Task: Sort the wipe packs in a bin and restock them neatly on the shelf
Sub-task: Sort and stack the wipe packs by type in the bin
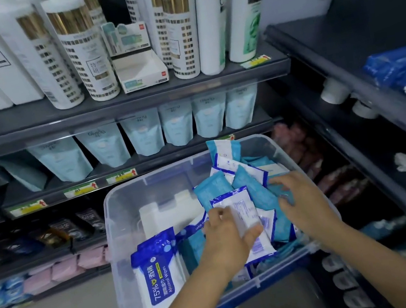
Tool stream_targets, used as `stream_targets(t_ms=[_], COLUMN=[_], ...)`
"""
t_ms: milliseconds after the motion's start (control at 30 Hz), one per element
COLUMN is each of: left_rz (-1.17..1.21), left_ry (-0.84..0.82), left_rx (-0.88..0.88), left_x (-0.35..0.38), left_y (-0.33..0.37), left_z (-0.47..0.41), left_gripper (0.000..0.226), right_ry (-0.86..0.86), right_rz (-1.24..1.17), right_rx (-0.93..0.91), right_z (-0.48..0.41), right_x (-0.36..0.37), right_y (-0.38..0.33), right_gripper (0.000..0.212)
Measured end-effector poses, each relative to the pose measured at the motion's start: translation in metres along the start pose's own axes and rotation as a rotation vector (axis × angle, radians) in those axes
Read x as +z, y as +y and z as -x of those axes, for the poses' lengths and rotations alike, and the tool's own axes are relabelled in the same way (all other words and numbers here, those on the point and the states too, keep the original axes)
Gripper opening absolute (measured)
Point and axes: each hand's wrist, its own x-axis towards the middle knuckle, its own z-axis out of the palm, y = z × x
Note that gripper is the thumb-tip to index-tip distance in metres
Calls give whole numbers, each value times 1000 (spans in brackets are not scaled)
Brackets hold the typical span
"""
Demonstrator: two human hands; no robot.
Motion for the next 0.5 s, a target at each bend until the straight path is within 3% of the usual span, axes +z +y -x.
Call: stream_targets(t_ms=[67,267,367,433,500], left_rz=[-36,-120,-4,150,322], left_ry=[-2,98,102,73,98], left_rx=[-57,-206,-236,-216,-183], left_x=[5,25,25,16,10], left_y=[8,32,31,26,21], left_z=[-1,-5,-9,-10,-7], left_gripper=[78,98,75,45,29], right_ry=[-9,-329,-408,-368,-286], right_rz=[41,214,155,75,-111], right_rx=[7,-46,-111,-132,-77], right_z=[-11,-56,-70,-76,-81], right_x=[-10,-11,-9,-8,-10], right_y=[8,28,31,32,30], right_gripper=[47,66,57,49,42])
